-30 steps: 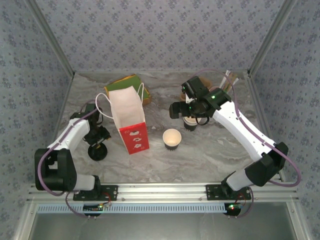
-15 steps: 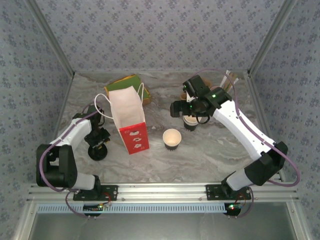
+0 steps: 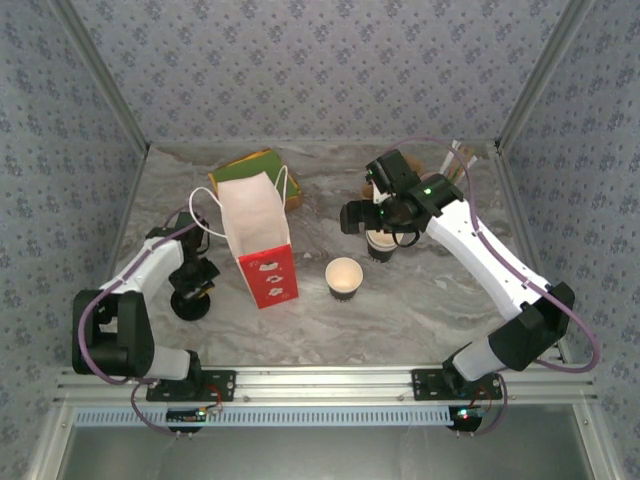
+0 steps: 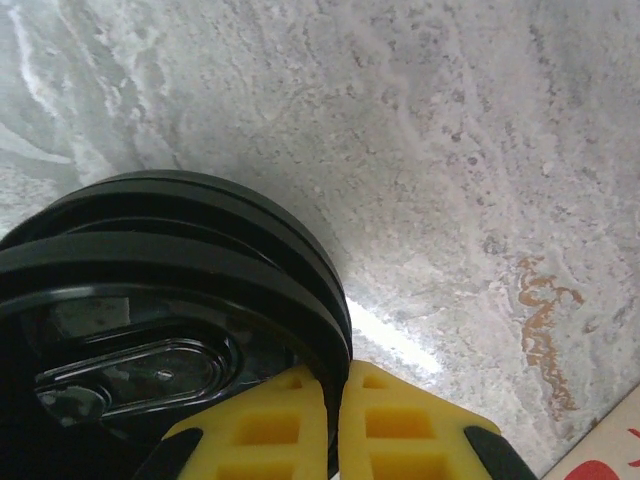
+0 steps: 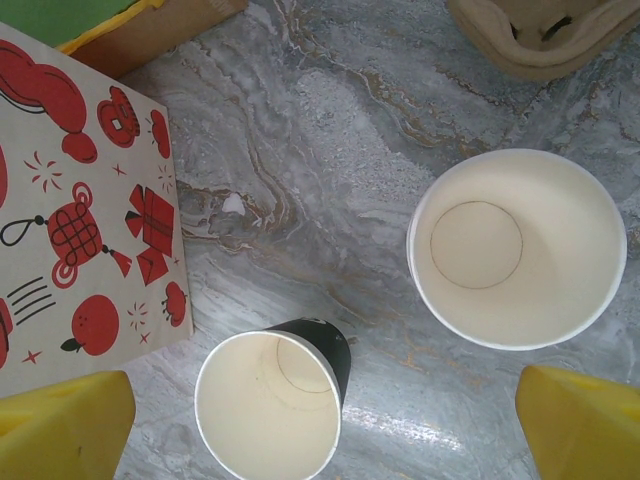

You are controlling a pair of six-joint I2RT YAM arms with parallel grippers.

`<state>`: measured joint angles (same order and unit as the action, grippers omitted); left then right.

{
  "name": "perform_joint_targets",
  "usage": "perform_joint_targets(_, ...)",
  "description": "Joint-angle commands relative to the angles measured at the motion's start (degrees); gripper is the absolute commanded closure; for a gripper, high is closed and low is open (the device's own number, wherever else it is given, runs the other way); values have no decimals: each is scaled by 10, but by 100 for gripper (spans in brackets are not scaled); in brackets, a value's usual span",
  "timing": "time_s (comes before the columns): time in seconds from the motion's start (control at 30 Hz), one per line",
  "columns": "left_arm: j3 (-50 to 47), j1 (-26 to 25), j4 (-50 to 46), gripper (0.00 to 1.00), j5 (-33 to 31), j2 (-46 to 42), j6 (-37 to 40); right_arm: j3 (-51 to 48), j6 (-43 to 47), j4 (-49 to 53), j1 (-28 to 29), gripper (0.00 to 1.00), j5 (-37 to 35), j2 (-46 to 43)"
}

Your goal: Pack the takeout coffee

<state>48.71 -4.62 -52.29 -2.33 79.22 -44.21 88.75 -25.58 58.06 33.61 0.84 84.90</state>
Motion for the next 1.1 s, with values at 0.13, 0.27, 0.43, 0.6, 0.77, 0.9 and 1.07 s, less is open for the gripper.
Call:
perform_joint_targets(0.13,53,3,-64,94,-22,-47,5,-3,10,1,-3,0,4,3)
perform_joint_targets(0.27,88,17,-94,94,-25,-75,10,-2,10,1,-2,0,4,1)
perform_joint_targets(0.43,172,31,-133,94,-27,-108,17,5,11,-2,-2,0,1,-2)
perform_joint_targets(0.6,313,31,-166,93,-37,-115,31,20,14,-9,-4,0,-2,-7)
perform_joint_targets(0.77,447,12,-142,92,-9,-109,49,27,15,-25,-5,0,-8,-17)
perform_joint_targets(0.9,552,-37,-101,89,-1,-89,62,31,13,-42,-7,0,-15,-29)
perform_joint_targets(1.07,590,-86,14,89,93,-70,37,33,12,-82,-15,0,-12,-50)
